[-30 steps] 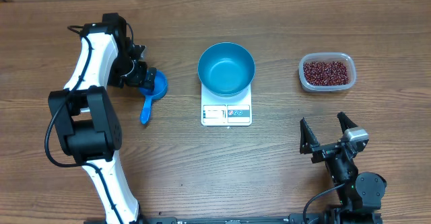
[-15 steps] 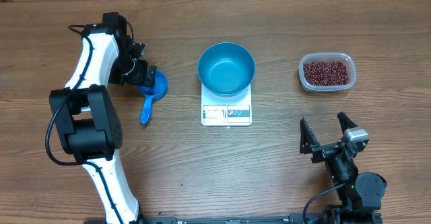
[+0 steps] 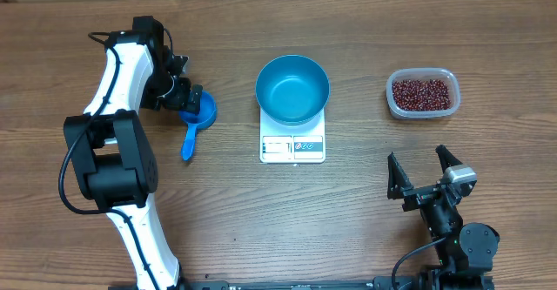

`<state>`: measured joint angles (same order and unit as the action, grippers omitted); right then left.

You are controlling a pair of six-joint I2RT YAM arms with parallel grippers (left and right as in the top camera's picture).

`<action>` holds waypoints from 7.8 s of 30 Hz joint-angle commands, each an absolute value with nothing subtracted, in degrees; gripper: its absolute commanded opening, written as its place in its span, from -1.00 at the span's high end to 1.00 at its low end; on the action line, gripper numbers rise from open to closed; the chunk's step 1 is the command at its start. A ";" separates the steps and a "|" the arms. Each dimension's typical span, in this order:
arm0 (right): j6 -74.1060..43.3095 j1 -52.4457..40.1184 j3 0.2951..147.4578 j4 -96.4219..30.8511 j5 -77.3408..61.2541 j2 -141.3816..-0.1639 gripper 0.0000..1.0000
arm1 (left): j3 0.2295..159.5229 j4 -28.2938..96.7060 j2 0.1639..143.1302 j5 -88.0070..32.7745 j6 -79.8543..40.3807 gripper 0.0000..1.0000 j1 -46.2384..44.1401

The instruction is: Scoop item into bowl and weigh 150g on scale

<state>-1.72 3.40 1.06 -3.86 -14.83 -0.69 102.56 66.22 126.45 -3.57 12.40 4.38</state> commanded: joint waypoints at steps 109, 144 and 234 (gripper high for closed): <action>-1.43 3.81 0.45 -3.51 -15.27 -0.16 -1.00 | 97.54 61.58 127.07 -4.10 11.55 0.78 4.49; -1.43 3.81 0.45 -3.51 -15.27 -0.16 -1.00 | 131.81 87.33 126.82 -4.10 -8.69 0.91 4.49; -13.72 3.84 12.10 -14.15 -17.80 -1.74 -1.00 | 133.36 90.61 126.74 -0.05 -32.40 0.92 -5.80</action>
